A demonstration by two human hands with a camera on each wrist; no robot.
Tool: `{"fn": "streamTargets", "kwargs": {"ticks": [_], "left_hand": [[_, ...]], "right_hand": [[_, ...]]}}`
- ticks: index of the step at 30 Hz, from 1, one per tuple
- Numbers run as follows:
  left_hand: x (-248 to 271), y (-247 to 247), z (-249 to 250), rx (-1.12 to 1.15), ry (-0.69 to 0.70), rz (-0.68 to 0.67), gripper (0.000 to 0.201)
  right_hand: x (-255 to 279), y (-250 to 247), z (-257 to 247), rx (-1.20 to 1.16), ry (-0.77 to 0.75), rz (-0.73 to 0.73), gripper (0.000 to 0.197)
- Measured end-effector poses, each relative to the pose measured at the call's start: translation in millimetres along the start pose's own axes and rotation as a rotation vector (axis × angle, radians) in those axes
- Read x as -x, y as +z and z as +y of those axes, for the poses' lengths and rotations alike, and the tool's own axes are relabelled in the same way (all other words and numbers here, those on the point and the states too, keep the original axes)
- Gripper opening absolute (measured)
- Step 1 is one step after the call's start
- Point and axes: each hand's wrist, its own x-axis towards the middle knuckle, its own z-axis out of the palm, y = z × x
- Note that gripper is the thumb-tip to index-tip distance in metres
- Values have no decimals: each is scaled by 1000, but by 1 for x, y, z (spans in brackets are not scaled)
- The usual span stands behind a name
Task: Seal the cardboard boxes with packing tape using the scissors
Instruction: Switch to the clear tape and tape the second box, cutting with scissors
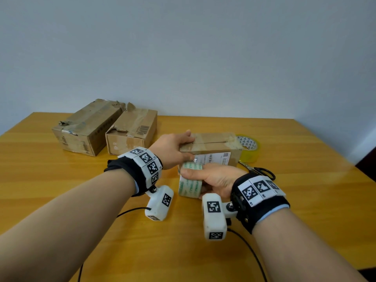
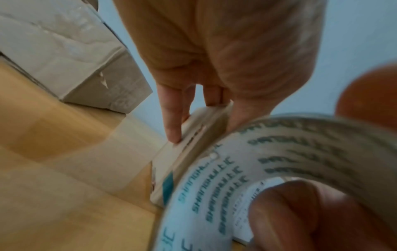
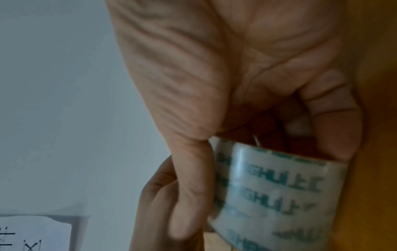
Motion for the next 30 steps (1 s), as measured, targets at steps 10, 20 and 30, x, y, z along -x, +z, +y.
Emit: {"fn": "streamTargets", "kwargs": {"ticks": [10,20,30], "left_hand": [[-11,-6,-8,25,-9,-146,70],[-9,-6,-13,492,-201,1,105],[14,6,18,437,-613,-1,61]], "right_hand": [[2,-66,-2,213,-109,759,30],[-20,-111,22,892,241,830,25],[-4,-112,27,966,288,822,41]]}}
